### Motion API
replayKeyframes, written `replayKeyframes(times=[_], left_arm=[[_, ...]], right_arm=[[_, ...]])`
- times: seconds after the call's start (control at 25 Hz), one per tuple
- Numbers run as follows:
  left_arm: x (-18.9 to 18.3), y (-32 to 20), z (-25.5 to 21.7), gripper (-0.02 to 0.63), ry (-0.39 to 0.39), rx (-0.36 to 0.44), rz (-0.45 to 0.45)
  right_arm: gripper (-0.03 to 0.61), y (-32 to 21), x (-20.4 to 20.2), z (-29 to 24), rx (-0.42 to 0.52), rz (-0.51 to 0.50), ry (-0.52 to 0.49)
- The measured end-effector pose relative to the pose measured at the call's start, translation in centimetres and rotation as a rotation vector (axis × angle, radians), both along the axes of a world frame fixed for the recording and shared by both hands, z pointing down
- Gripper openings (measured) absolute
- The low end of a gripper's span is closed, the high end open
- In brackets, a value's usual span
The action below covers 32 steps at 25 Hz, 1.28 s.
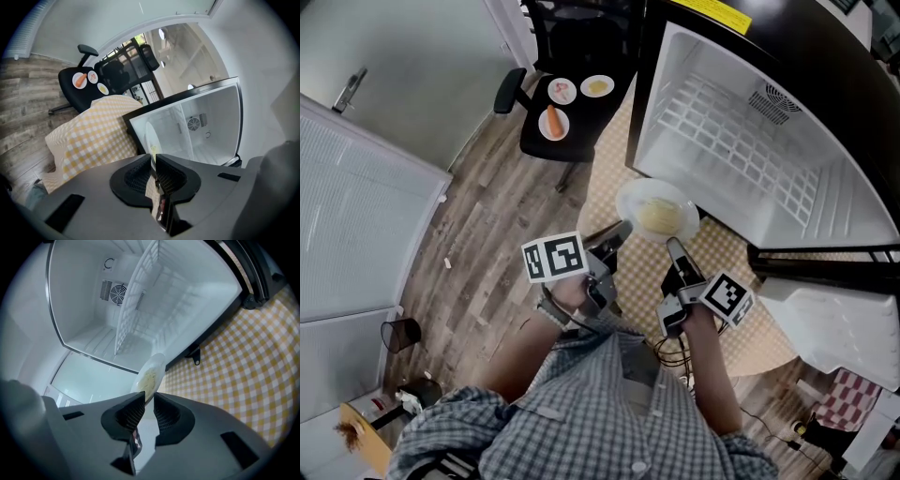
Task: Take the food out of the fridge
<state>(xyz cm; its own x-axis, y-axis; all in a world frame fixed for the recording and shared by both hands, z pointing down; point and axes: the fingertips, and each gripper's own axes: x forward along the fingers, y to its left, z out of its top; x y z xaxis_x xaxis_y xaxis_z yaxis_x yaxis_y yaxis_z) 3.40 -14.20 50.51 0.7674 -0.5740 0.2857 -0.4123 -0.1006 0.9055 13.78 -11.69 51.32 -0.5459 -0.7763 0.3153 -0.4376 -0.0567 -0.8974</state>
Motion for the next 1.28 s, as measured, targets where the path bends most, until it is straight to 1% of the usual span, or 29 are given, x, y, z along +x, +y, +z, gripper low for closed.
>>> replayKeyframes(times=[0.28, 0.48, 0.6, 0.8, 1.0, 1.16, 1.28], left_arm=[[-0.6, 0.3, 4.3, 0.037, -0.044, -0.066, 0.002], [-0.8, 0.2, 7.2, 0.038, -0.071, -0.111, 0.0], [-0.8, 0.2, 8.8, 0.038, -0.084, -0.14, 0.0], [-1.0, -0.1, 10.5, 0.041, -0.103, -0.17, 0.008], [-1.1, 0.0, 11.6, 0.041, -0.131, -0.187, 0.036], [-1.1, 0.4, 12.4, 0.043, -0.184, -0.214, 0.071], [-0.9, 0.5, 12.6, 0.046, -0.237, -0.207, 0.1]], right_arm=[[0.044, 0.6, -0.6, 4.5, -0.113, -0.003, -0.007], [0.044, 0.4, -0.9, 7.1, -0.157, -0.023, 0.018], [0.044, 0.5, -0.9, 8.7, -0.195, -0.015, 0.02], [0.045, 0.4, -1.1, 10.3, -0.243, 0.0, 0.011], [0.044, 0.6, -1.2, 11.5, -0.28, -0.004, 0.025], [0.044, 0.8, -1.4, 11.9, -0.302, -0.02, 0.072], [0.044, 0.8, -1.4, 11.9, -0.301, -0.026, 0.104]])
